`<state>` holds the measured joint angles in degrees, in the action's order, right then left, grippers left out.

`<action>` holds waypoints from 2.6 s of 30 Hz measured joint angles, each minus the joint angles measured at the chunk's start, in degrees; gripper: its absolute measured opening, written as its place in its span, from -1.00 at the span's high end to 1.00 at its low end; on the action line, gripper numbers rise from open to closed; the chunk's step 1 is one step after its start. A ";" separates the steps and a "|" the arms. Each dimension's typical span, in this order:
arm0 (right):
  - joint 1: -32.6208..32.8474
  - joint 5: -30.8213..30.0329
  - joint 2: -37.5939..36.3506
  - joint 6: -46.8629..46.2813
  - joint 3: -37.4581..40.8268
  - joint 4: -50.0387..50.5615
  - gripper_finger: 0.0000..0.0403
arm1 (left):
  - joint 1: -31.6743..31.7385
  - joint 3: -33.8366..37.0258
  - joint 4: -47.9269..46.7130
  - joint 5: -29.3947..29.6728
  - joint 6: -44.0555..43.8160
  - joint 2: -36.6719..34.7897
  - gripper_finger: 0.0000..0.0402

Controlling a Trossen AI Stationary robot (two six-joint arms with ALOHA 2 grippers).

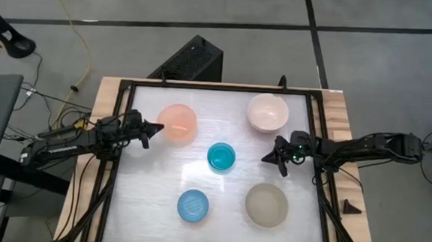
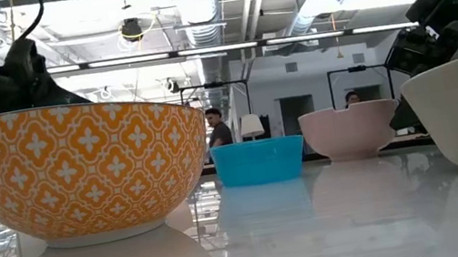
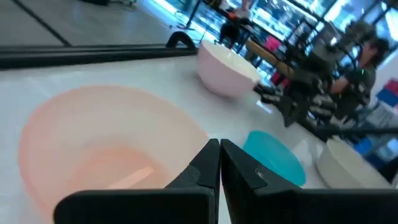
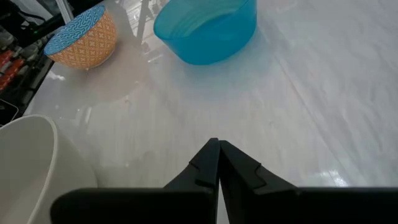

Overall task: Nest bowls inside each other
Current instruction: Stack the pink bowl on top of the white bowl

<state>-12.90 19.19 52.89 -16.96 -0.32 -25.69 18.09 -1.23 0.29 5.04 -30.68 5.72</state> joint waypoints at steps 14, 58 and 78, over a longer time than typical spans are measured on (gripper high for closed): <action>0.00 0.01 0.01 0.00 -0.02 -0.02 0.80 | 0.00 0.04 7.19 4.24 -19.79 0.01 1.00; -2.63 -18.08 67.74 -5.85 -103.08 50.18 0.00 | -0.04 -29.05 -29.35 24.36 19.86 30.92 1.00; -2.88 -24.27 75.92 -10.04 -108.04 53.64 -0.11 | -0.04 -29.05 -32.32 21.05 8.16 31.90 0.55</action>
<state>-15.78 -5.08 128.81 -27.00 -108.35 27.94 18.04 -30.28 -32.03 26.10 -22.52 37.63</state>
